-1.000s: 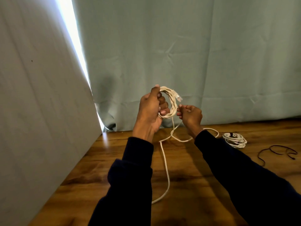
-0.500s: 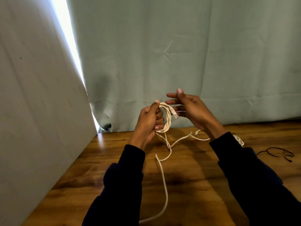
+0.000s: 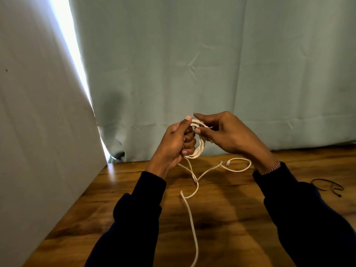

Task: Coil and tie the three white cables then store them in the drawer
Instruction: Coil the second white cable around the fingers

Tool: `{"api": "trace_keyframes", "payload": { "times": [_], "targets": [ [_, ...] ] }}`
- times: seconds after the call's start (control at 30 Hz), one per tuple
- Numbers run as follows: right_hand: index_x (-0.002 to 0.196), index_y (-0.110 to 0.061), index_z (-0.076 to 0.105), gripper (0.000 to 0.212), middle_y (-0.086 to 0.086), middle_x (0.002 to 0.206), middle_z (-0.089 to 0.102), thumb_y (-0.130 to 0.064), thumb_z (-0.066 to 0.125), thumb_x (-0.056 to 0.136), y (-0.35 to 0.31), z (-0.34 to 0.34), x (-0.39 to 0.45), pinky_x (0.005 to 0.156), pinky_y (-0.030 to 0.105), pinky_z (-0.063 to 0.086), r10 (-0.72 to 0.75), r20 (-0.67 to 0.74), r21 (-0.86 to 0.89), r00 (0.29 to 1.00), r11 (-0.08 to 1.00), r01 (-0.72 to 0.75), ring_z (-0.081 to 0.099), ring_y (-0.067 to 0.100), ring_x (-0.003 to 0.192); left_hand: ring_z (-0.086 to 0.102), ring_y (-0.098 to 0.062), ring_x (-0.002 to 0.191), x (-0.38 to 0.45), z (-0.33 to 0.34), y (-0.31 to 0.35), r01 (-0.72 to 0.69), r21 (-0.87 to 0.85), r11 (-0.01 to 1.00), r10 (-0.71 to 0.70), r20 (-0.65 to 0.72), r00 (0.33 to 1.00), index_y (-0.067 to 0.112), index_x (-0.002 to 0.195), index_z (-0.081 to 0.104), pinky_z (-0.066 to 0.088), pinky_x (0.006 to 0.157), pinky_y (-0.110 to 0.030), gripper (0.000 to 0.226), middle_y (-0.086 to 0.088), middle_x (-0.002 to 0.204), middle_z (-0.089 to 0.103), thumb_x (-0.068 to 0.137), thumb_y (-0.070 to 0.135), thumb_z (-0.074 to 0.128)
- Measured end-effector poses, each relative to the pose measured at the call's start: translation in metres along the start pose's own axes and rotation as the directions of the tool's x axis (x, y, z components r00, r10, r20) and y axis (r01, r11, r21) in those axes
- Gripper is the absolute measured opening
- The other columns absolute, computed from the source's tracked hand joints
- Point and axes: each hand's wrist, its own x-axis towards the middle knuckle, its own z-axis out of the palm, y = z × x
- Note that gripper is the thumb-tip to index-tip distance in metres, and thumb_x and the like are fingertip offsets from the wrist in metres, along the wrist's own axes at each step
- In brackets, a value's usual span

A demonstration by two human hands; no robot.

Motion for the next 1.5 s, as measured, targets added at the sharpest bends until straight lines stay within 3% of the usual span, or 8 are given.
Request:
{"api": "trace_keyframes", "payload": {
  "times": [0.07,0.2,0.37,0.6,0.77,1.03,1.23,1.5],
  "targets": [
    [0.137,-0.026,0.061,0.039,-0.008,0.114,0.073,-0.027,0.062,0.098,-0.001,0.004,-0.001,0.087,0.025,0.054,0.002,0.028,0.000,1.000,1.000,-0.002,0.066,0.004,0.094,0.028,-0.008,0.041,0.000,0.000,0.003,-0.011,0.014,1.000,0.011,0.003,1.000,0.014,0.070,0.052,0.024,0.039,-0.019,0.041,0.001,0.054,0.031,0.105,0.034,0.046],
    [0.117,-0.016,0.068,0.022,-0.003,0.085,0.070,-0.021,0.054,0.103,-0.006,0.021,-0.001,0.060,0.007,0.043,-0.058,-0.123,-0.176,0.991,0.984,0.036,0.061,0.002,0.068,0.036,-0.011,0.045,-0.002,0.003,0.006,-0.018,0.089,0.996,0.025,-0.072,0.997,0.010,0.080,0.055,0.036,0.043,-0.023,0.040,-0.001,0.054,0.038,0.104,0.041,0.047],
    [0.114,-0.016,0.070,0.021,0.003,0.083,0.072,-0.017,0.054,0.102,-0.008,0.025,-0.002,0.052,0.009,0.042,-0.093,-0.227,-0.217,0.969,0.975,0.043,0.059,0.005,0.061,0.067,-0.025,0.075,-0.001,-0.001,0.012,-0.028,0.199,0.980,0.049,-0.101,0.994,0.003,0.095,0.071,0.058,0.081,-0.043,0.044,-0.015,0.079,0.068,0.097,0.045,0.058],
    [0.116,-0.017,0.068,0.020,0.006,0.081,0.071,-0.019,0.053,0.102,-0.015,0.025,-0.004,0.063,0.026,0.055,-0.137,-0.279,-0.239,0.950,0.968,0.069,0.064,0.013,0.068,0.038,-0.009,0.046,-0.004,0.005,0.019,-0.014,-0.073,0.997,0.010,-0.063,0.998,0.010,0.079,0.057,0.041,0.047,-0.025,0.035,0.002,0.055,0.036,0.101,0.038,0.053],
    [0.111,-0.018,0.075,0.025,-0.001,0.088,0.074,-0.031,0.071,0.090,-0.023,0.006,-0.009,0.065,0.016,0.048,0.000,-0.256,-0.219,0.967,0.974,-0.058,0.063,0.007,0.072,0.031,-0.009,0.048,-0.004,0.006,0.016,-0.087,0.072,0.994,0.098,-0.165,0.981,0.012,0.080,0.049,0.031,0.044,-0.023,0.036,0.002,0.059,0.034,0.104,0.039,0.048],
    [0.091,-0.010,0.075,0.018,0.002,0.075,0.076,-0.022,0.081,0.079,-0.036,-0.001,-0.017,0.069,0.028,0.063,0.219,-0.052,0.315,0.974,0.929,-0.192,0.075,0.011,0.068,0.033,-0.012,0.050,-0.006,0.009,0.018,-0.166,0.217,0.962,0.215,-0.227,0.950,0.014,0.072,0.050,0.032,0.047,-0.026,0.043,0.001,0.057,0.035,0.103,0.044,0.048],
    [0.085,-0.024,0.080,0.015,-0.011,0.077,0.074,-0.038,0.079,0.079,-0.033,0.009,-0.015,0.061,0.015,0.046,0.123,-0.151,0.029,0.981,0.992,-0.120,0.067,0.001,0.072,0.040,-0.021,0.057,-0.005,0.005,0.021,-0.143,0.205,0.968,0.190,-0.233,0.954,-0.005,0.095,0.061,0.037,0.046,-0.025,0.051,-0.014,0.073,0.048,0.102,0.044,0.049],
    [0.101,-0.024,0.062,0.045,-0.012,0.101,0.063,-0.038,0.089,0.069,-0.023,0.001,-0.011,0.068,0.016,0.045,0.205,-0.191,0.025,0.960,0.979,-0.204,0.060,0.004,0.093,0.026,-0.011,0.043,-0.011,0.007,0.028,-0.140,0.105,0.985,0.151,-0.106,0.983,0.025,0.053,0.064,0.025,0.044,-0.026,0.054,0.001,0.051,0.029,0.105,0.026,0.047]
  ]
}}
